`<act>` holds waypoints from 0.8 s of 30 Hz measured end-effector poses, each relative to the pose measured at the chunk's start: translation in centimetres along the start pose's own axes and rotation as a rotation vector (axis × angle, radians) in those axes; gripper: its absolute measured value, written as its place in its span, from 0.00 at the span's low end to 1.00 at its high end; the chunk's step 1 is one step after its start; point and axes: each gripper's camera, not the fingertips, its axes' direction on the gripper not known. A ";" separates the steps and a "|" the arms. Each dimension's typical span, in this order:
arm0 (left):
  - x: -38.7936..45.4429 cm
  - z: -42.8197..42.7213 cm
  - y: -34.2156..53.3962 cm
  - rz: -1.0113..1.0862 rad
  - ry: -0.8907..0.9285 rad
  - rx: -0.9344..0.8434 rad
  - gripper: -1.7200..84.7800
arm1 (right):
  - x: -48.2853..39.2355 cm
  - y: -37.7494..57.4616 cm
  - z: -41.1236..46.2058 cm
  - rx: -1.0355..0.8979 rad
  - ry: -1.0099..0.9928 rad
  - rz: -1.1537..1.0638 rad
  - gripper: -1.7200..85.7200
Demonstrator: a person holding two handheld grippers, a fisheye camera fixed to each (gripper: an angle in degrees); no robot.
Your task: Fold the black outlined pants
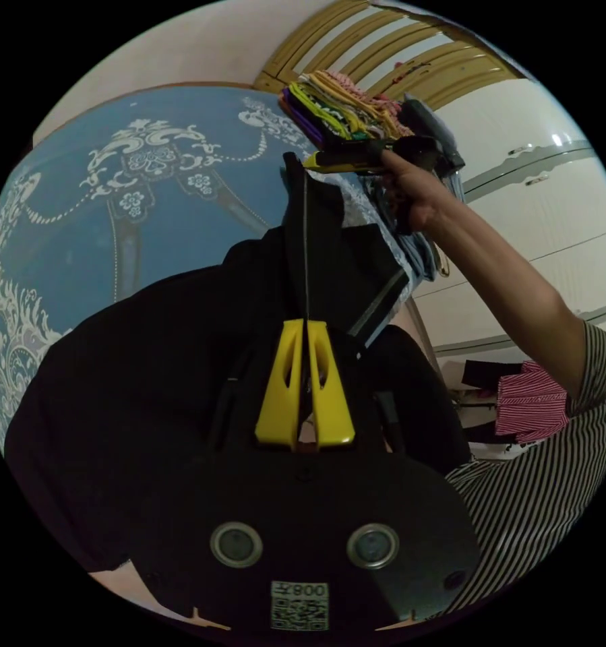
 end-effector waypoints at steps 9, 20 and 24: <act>0.4 8.7 -4.2 0.161 -0.055 -0.019 0.03 | 8.8 9.9 -11.2 0.252 -0.279 0.071 0.02; -2.0 24.1 -9.8 0.242 -0.060 -0.278 0.03 | 22.9 29.2 -14.1 0.286 -0.376 0.462 0.02; -2.9 27.3 -12.8 0.268 -0.030 -0.275 0.04 | 25.2 32.1 -14.5 0.284 -0.402 0.494 0.02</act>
